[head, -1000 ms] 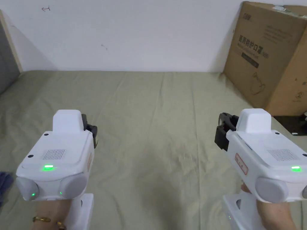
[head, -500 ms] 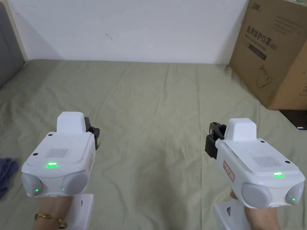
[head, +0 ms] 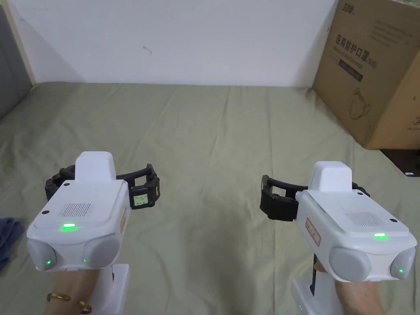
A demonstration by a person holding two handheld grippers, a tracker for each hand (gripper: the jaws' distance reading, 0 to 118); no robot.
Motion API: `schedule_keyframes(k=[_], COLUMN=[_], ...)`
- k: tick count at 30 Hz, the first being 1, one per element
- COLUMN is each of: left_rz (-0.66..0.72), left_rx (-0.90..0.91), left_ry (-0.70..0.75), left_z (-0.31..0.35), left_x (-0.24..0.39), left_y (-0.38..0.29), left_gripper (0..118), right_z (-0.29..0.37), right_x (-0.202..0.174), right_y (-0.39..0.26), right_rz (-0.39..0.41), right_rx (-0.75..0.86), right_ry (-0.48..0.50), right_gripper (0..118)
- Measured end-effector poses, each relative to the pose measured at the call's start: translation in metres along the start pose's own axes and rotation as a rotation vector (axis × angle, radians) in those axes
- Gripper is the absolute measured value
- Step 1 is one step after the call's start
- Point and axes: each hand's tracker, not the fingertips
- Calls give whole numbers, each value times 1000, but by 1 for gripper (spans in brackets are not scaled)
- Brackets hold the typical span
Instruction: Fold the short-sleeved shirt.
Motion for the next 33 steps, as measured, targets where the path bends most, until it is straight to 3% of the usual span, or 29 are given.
schedule_keyframes(k=[33], left_rz=[4], left_rx=[-18], left_ry=[-9], left_z=[-1], left_x=[-3], left_y=[-8], left_gripper=[118], right_z=[2], right_x=[-4], right_y=[3], right_rz=[9], right_rx=[19], right_ry=[-8], right_gripper=[115])
